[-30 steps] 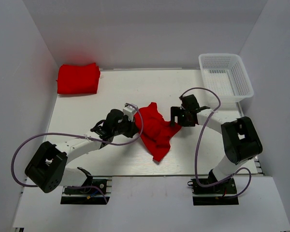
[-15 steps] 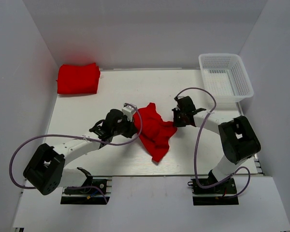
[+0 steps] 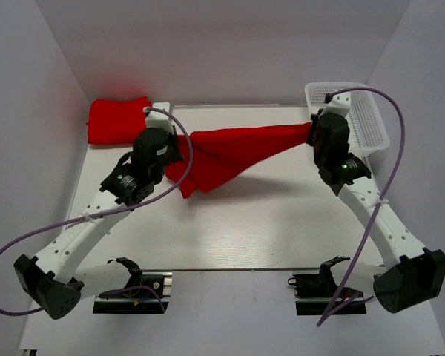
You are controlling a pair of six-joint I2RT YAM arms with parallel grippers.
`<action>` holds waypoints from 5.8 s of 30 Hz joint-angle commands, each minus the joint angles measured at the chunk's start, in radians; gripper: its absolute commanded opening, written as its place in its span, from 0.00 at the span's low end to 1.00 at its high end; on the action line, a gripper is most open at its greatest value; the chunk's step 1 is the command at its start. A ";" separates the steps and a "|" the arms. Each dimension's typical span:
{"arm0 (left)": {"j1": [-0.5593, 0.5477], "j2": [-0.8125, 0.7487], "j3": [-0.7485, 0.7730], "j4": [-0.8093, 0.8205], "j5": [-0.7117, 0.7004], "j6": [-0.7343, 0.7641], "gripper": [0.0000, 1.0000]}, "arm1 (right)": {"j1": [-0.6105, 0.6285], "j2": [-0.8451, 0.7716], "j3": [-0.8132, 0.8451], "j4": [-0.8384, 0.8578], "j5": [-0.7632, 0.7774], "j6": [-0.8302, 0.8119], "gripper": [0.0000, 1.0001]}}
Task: Fold and stack the t-shirts
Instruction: Flatten the tshirt out
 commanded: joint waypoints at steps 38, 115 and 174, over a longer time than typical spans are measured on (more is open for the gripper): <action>-0.009 -0.302 0.382 0.020 -0.047 0.341 0.00 | -0.063 -0.397 0.416 -0.152 -0.056 -0.221 0.00; 0.388 1.447 1.193 -0.133 0.479 0.282 1.00 | -0.048 0.171 -0.192 -0.105 -0.702 -0.021 0.90; -0.003 0.283 -0.420 -0.212 0.300 -0.346 0.00 | -0.129 -0.013 -0.300 -0.310 -0.308 0.054 0.90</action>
